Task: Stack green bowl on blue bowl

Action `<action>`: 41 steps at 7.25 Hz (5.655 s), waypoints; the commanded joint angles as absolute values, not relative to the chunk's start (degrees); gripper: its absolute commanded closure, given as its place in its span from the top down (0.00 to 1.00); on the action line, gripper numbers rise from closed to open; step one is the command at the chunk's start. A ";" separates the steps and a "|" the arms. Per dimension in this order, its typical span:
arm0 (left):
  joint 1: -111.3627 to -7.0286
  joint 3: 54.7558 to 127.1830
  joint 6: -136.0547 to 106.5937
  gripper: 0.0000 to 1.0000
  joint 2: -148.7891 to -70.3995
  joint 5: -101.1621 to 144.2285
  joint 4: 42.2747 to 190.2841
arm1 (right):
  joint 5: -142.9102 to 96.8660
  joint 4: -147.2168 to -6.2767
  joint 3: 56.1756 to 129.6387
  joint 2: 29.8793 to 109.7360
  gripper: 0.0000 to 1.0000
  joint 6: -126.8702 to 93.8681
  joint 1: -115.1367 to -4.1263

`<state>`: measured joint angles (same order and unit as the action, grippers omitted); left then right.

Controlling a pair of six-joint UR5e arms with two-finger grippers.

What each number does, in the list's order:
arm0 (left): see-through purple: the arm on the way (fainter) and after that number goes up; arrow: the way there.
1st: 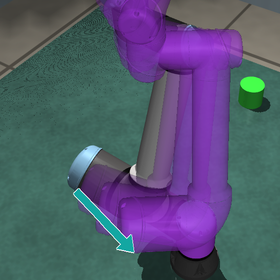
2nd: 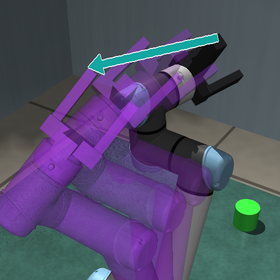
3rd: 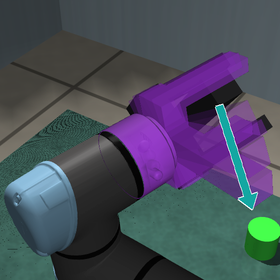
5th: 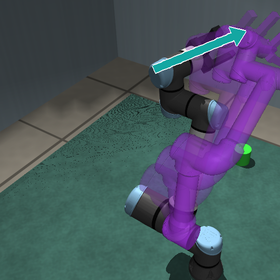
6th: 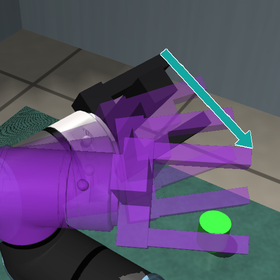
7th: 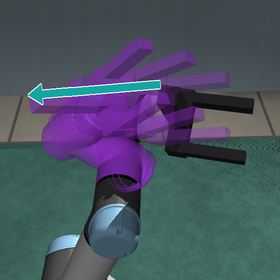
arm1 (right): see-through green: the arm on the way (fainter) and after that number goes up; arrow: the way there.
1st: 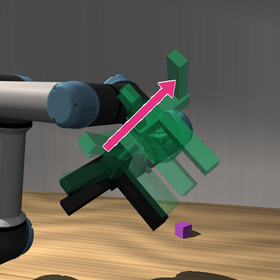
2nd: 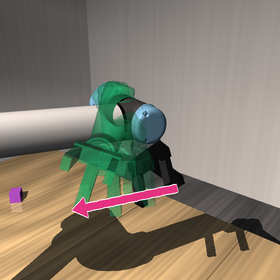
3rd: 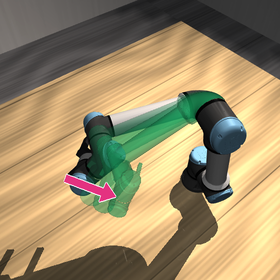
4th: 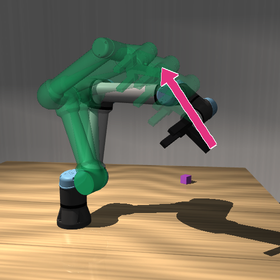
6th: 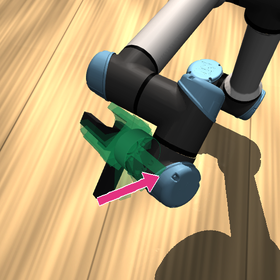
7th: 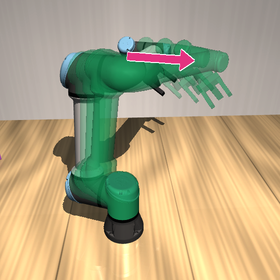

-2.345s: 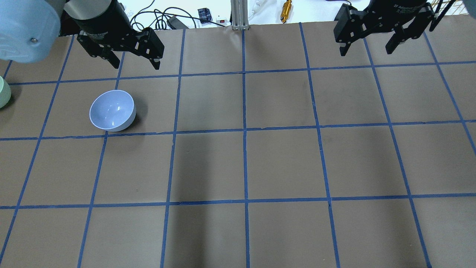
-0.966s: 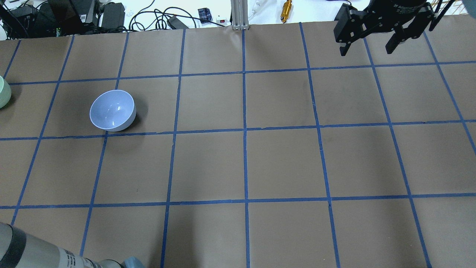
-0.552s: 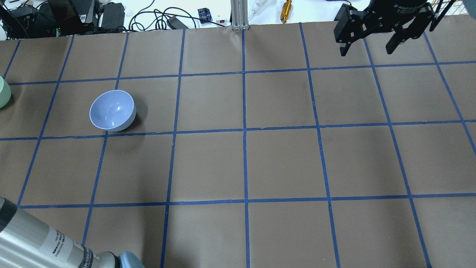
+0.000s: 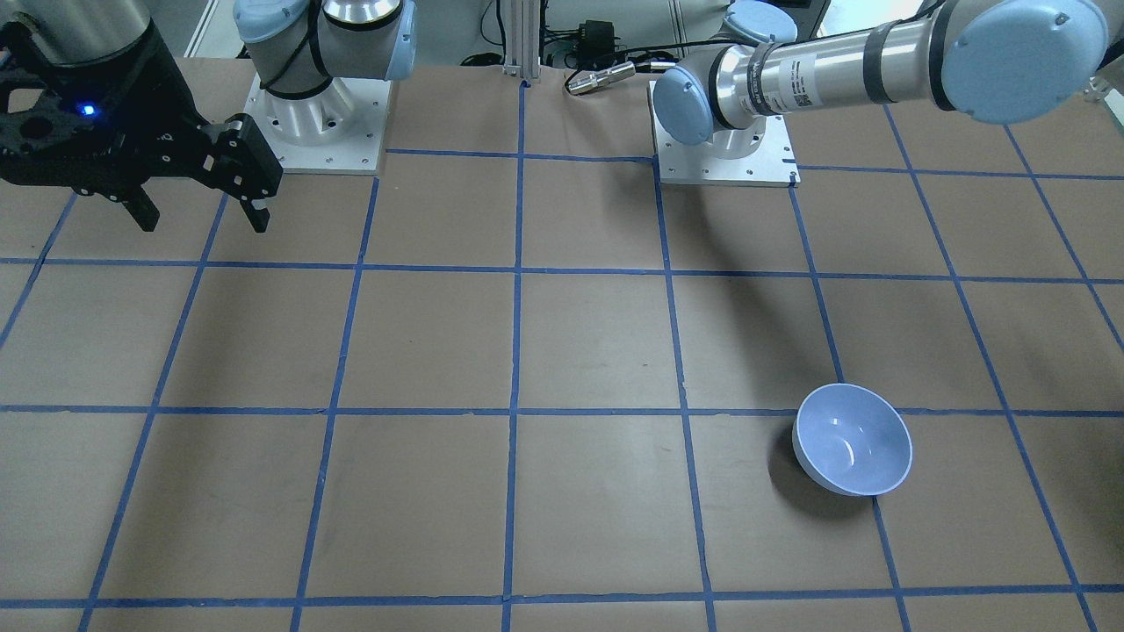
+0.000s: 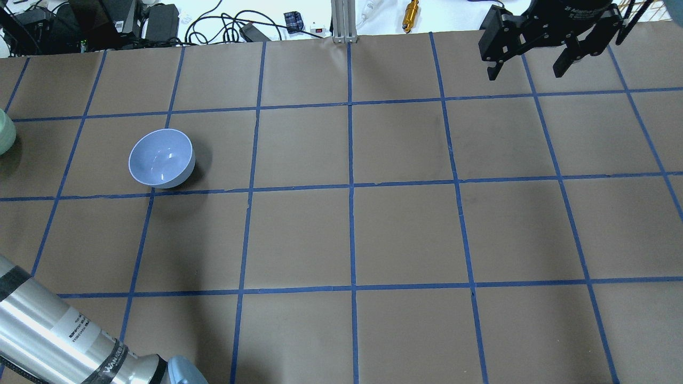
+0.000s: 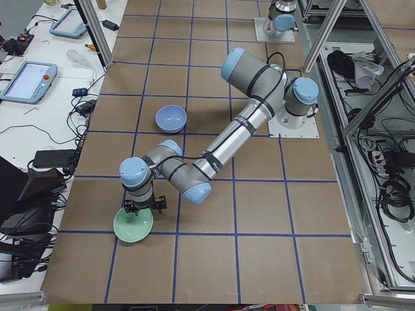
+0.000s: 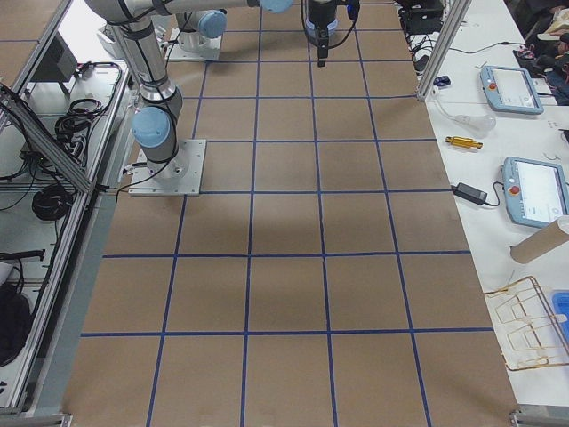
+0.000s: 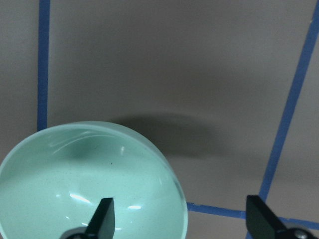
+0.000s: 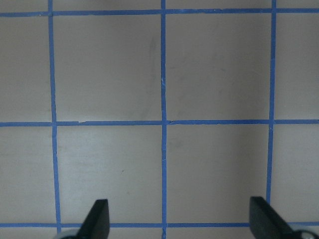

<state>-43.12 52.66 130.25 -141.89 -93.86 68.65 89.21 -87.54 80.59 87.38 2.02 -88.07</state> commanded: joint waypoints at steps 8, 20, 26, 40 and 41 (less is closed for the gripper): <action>-40.52 51.42 138.07 0.00 -145.55 -90.35 68.47 | 89.21 -87.54 80.60 87.45 1.00 1.93 -88.07; -65.01 97.50 108.33 0.00 -99.52 -92.99 68.74 | 89.12 -87.54 80.60 87.45 1.00 1.85 -88.07; -70.84 116.19 102.57 0.00 -100.71 -91.32 42.37 | 89.12 -87.54 80.60 87.36 1.00 1.93 -88.07; -92.35 89.21 5.15 1.00 -89.74 -90.44 86.40 | 89.12 -87.54 80.60 87.45 1.00 1.93 -88.07; -92.37 89.21 4.32 1.00 -89.65 -89.83 86.48 | 89.12 -87.54 80.60 87.45 1.00 1.93 -88.07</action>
<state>-91.07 89.32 9.15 -89.62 -90.36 86.57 89.12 -87.54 80.60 87.45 1.93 -88.07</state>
